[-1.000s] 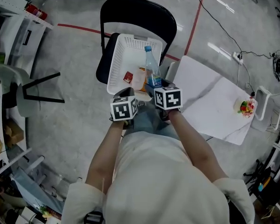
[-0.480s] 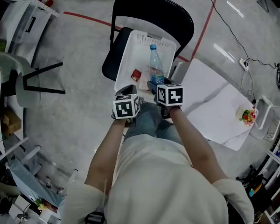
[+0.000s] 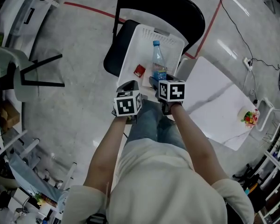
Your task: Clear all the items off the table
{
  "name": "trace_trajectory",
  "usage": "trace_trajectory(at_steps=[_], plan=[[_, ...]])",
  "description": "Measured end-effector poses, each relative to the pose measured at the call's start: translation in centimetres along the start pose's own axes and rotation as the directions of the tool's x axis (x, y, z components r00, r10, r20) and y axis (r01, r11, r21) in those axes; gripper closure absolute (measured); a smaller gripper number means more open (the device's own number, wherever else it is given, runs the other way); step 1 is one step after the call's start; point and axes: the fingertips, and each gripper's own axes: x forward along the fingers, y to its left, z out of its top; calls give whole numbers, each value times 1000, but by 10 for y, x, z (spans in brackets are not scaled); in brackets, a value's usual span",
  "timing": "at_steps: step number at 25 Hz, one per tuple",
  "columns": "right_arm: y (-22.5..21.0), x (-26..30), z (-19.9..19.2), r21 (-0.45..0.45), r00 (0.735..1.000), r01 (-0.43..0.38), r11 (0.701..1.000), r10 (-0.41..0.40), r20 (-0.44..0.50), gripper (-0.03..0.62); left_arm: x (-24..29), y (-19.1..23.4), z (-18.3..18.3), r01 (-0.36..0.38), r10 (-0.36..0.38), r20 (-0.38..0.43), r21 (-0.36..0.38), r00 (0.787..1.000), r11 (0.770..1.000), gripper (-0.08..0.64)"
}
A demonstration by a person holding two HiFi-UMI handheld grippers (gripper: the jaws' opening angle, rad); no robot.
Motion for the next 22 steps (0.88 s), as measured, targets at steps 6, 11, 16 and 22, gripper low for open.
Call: trace_trajectory(at_steps=[6,11,16,22], plan=[[0,7,10,17,999,34,999,-35,32,251,2,7,0,2,-2,-2,-5,1000,1000,552],[3,3,12,27,998,25,999,-26,50,249,0,7,-2,6,-6,-4,0,1000,1000,552],[1,-3,6,40,998,28,999,-30,54,281,-2,2,0,14,-14,2,10,1000,1000,552],[6,-17,-1,40,996,28,999,-32,83,383,-9,-2,0,21,-21,15,25,1000,999,552]])
